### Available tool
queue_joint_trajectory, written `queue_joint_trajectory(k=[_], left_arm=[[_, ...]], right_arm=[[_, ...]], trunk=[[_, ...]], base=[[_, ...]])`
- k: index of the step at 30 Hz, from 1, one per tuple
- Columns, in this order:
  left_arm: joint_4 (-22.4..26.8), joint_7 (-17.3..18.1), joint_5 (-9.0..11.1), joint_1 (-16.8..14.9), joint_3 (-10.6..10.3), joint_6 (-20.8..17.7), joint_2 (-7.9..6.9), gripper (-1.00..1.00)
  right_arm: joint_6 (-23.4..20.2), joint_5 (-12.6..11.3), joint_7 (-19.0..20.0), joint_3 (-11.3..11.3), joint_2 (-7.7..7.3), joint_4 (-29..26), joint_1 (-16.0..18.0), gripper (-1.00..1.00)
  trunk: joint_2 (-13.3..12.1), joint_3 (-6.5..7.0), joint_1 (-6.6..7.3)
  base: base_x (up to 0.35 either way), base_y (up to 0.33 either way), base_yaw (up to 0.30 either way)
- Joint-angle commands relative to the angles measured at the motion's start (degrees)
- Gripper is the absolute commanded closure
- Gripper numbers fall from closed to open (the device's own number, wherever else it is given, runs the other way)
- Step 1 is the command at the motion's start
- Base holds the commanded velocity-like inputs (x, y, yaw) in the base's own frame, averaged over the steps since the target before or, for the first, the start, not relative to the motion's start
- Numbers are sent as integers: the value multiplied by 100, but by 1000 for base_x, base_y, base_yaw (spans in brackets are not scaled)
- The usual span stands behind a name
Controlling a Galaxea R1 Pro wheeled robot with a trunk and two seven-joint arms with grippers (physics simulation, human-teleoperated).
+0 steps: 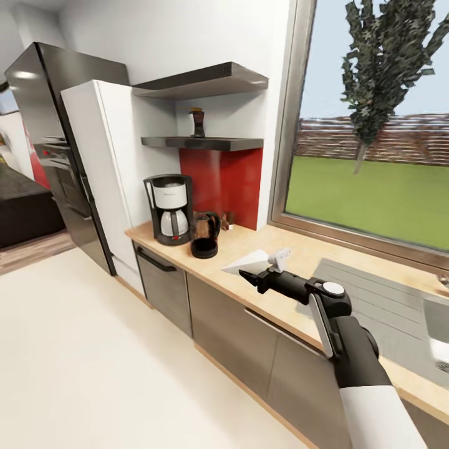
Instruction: Set up a coffee station on the kitchen countertop: keep the coffee maker on the countertop, move the bottle of coffee from the kitchen shelf to the counter next to the coffee maker, place a paper coffee filter on top of the coffee maker, put the saucer next to the coffee maker with the coffee cup on the saucer, and place the electric kettle next to the coffee maker.
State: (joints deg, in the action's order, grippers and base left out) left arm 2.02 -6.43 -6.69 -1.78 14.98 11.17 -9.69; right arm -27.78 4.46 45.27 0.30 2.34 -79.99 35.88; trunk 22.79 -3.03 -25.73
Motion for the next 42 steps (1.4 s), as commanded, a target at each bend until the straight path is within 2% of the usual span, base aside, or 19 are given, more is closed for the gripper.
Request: queue_joint_trajectory(k=[1,8,37,42], left_arm=[[-9,-15,-60,-7,40,23,1,-100],[-6,-8,-64,-14,31,25,61,-100],[-3,1,-66,-15,37,34,72,-100],[-1,1,-68,-15,32,34,80,-100]], right_arm=[[-25,46,35,-8,6,-8,7,100],[-25,46,34,-8,11,-8,7,100],[-25,47,34,-12,12,-8,7,100],[-25,53,34,-12,12,-8,7,100]], trunk=[[13,-13,-5],[13,-13,-5],[13,-13,-5],[13,-13,-5]], base=[[144,333,0],[162,327,40],[204,287,273],[242,250,73]])
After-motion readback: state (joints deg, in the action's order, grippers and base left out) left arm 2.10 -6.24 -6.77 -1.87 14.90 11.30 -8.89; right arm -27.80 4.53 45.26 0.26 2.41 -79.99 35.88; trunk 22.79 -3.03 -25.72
